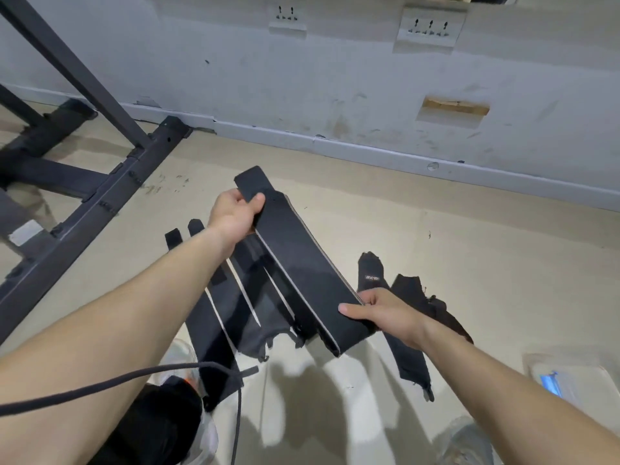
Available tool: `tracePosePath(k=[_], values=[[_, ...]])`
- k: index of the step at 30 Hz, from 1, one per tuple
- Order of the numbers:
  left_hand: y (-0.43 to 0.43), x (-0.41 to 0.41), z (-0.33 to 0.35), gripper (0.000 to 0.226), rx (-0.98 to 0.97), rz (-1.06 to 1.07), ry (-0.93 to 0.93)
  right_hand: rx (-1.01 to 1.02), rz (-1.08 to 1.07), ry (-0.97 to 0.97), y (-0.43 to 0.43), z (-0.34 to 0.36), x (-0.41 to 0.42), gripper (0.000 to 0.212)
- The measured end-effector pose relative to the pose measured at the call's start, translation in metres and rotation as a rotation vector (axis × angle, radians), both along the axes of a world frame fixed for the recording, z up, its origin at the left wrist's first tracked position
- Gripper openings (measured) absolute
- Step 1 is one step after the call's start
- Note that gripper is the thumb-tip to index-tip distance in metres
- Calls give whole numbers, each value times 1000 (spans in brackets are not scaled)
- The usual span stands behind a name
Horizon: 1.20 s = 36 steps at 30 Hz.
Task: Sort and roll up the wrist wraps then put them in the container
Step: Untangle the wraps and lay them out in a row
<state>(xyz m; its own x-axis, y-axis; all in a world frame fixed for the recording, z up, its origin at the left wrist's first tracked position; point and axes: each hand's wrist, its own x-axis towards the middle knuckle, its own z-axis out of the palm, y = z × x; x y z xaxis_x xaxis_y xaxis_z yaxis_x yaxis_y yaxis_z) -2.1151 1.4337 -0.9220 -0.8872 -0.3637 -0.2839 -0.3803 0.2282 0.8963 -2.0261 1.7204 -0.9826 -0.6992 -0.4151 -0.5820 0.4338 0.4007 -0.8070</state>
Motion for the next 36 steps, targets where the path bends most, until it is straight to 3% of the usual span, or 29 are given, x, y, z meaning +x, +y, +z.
tracePosePath(k=[3, 5, 7, 10, 15, 18, 21, 24, 26, 31, 36], values=[[-27, -14, -37, 34, -538, -110, -96, 37, 91, -46, 1, -30, -4, 62], [-35, -23, -61, 34, -759, -155, -131, 81, 132, -67, 4, -53, -9, 60], [-40, -35, -85, 35, -706, -131, -142, 115, 131, -117, 7, -75, -15, 52], [-43, -58, -121, 36, -493, -25, -126, 100, 115, -230, 11, -109, -25, 23], [-43, -107, -162, 33, -242, 141, -134, 117, 54, -213, 9, -158, -58, 26], [-47, -145, -183, 24, -171, 177, -121, 90, -29, -172, -6, -177, -93, 6], [-52, -178, -192, 18, -165, 233, -90, 49, -135, -158, -27, -197, -133, 20], [-60, -193, -211, 41, -176, 250, -91, 120, -169, -116, -50, -222, -165, 24], [-55, -179, -232, 51, -317, 148, -151, 274, -131, -73, -61, -241, -177, 22], [3, -98, -287, 31, -445, -350, -253, 542, -23, -13, -66, -264, -176, 21], [54, -57, -320, 64, -693, -819, -423, 641, 47, 41, -67, -260, -160, 25]])
